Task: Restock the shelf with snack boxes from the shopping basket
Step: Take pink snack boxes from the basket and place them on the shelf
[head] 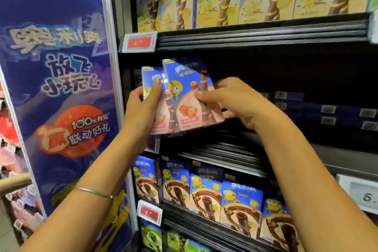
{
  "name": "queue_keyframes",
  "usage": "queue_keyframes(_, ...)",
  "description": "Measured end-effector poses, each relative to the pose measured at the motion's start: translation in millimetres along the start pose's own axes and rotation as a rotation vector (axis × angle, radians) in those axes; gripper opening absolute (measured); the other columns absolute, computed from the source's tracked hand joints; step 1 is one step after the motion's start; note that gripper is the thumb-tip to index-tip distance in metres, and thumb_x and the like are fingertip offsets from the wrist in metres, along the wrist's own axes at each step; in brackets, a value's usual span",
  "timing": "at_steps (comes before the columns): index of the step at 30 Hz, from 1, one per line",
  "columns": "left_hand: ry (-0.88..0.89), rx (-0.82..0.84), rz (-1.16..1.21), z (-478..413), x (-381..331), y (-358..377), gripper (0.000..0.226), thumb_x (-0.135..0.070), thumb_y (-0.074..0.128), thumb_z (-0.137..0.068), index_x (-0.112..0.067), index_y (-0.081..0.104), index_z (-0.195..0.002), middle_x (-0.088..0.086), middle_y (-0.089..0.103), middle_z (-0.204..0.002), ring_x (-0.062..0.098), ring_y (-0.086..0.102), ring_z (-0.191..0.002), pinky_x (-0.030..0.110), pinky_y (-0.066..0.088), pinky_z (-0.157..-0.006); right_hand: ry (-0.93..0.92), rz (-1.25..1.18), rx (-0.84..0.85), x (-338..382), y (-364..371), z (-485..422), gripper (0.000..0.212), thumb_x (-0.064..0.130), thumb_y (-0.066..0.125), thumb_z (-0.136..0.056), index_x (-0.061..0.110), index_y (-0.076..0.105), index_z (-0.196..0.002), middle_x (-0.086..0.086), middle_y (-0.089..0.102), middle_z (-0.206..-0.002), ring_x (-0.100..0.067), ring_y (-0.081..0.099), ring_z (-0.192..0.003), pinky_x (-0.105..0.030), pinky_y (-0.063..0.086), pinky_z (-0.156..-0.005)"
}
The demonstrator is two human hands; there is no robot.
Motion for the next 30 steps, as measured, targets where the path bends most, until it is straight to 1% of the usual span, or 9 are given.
queue_keyframes(3, -0.002, -0.083, -0.029, -8, 10, -14, 0.039, -0.039, 0.071, -0.098, -0.001, 0.069, -0.110, 0.010, 0.074, -0.090, 0.020, 0.070, -0.072, 0.038, 0.057, -0.069, 0.044, 0.049, -0.115, -16, -28, -1, 0.024, 0.024, 0.075, -0.090, 0.008, 0.068, -0.107, -0.004, 0.076, -0.091, -0.016, 0.072, -0.076, -0.031, 0.059, -0.070)
queue_keyframes(6, -0.054, -0.103, -0.022, -13, 20, -18, 0.034, -0.038, 0.077, -0.093, -0.007, 0.072, -0.107, 0.005, 0.078, -0.087, 0.015, 0.073, -0.067, 0.031, 0.058, -0.063, 0.085, 0.240, -0.247, -30, -52, -1, 0.011, 0.019, 0.075, -0.090, 0.009, 0.069, -0.088, -0.007, 0.069, -0.081, -0.015, 0.061, -0.064, -0.023, 0.052, -0.058)
queue_keyframes(10, -0.077, -0.088, 0.012, -18, 25, -12, 0.020, -0.035, 0.073, -0.097, -0.015, 0.074, -0.092, 0.001, 0.079, -0.078, 0.014, 0.075, -0.063, 0.028, 0.060, -0.056, 0.162, 0.484, -0.253, -42, -53, -11, 0.019, 0.020, 0.068, -0.090, 0.009, 0.063, -0.074, -0.008, 0.063, -0.079, -0.026, 0.058, -0.077, -0.036, 0.049, -0.068)
queue_keyframes(13, -0.096, -0.114, 0.019, -22, 27, -10, 0.023, -0.035, 0.071, -0.099, -0.012, 0.071, -0.093, 0.009, 0.078, -0.087, 0.019, 0.074, -0.071, 0.033, 0.062, -0.065, 0.190, 0.685, -0.212, -43, -43, -24, 0.017, 0.025, 0.059, -0.097, 0.009, 0.064, -0.095, -0.018, 0.065, -0.106, -0.034, 0.058, -0.091, -0.032, 0.042, -0.074)
queue_keyframes(15, -0.105, -0.103, 0.053, -23, 27, -7, 0.027, -0.035, 0.070, -0.099, -0.008, 0.069, -0.102, 0.017, 0.075, -0.098, 0.027, 0.072, -0.080, 0.041, 0.062, -0.075, 0.238, 0.736, -0.179, -48, -36, -33, 0.022, 0.024, 0.052, -0.100, 0.006, 0.061, -0.092, -0.020, 0.063, -0.112, -0.036, 0.059, -0.093, -0.036, 0.048, -0.079)
queue_keyframes(17, -0.117, -0.090, 0.081, -26, 28, -3, 0.029, -0.034, 0.069, -0.100, -0.007, 0.068, -0.107, 0.018, 0.075, -0.098, 0.027, 0.074, -0.078, 0.039, 0.064, -0.069, 0.288, 0.733, -0.155, -52, -30, -42, 0.021, 0.021, 0.050, -0.100, 0.003, 0.060, -0.097, -0.018, 0.059, -0.111, -0.036, 0.059, -0.096, -0.042, 0.053, -0.089)
queue_keyframes(21, -0.186, -0.107, 0.153, -33, 35, 0, 0.025, -0.033, 0.069, -0.101, -0.010, 0.068, -0.094, 0.009, 0.077, -0.083, 0.017, 0.076, -0.062, 0.028, 0.060, -0.052, 0.317, 0.728, -0.117, -55, -19, -58, 0.041, 0.018, 0.051, -0.102, 0.000, 0.052, -0.138, -0.018, 0.054, -0.135, -0.035, 0.059, -0.114, -0.045, 0.052, -0.102)
queue_keyframes(24, -0.232, -0.090, 0.177, -36, 38, 6, 0.027, -0.033, 0.067, -0.101, -0.006, 0.069, -0.101, 0.007, 0.077, -0.079, 0.016, 0.076, -0.058, 0.025, 0.057, -0.047, 0.305, 0.733, -0.149, -55, -15, -65, 0.045, 0.016, 0.053, -0.101, 0.002, 0.046, -0.143, -0.018, 0.051, -0.142, -0.036, 0.058, -0.120, -0.045, 0.053, -0.102)
queue_keyframes(30, -0.257, -0.085, 0.161, -40, 43, 10, 0.031, -0.035, 0.068, -0.101, -0.007, 0.067, -0.114, 0.014, 0.077, -0.099, 0.019, 0.077, -0.069, 0.029, 0.061, -0.054, 0.223, 0.795, -0.261, -48, -16, -71, 0.058, 0.012, 0.062, -0.095, 0.007, 0.039, -0.148, -0.020, 0.045, -0.146, -0.041, 0.055, -0.127, -0.052, 0.053, -0.101)
Point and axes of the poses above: each hand's wrist, its own z-axis away from the middle knuckle, its own y-axis out of the palm, x = y × z, the point moved 8 cm from there along -z, towards the middle knuckle
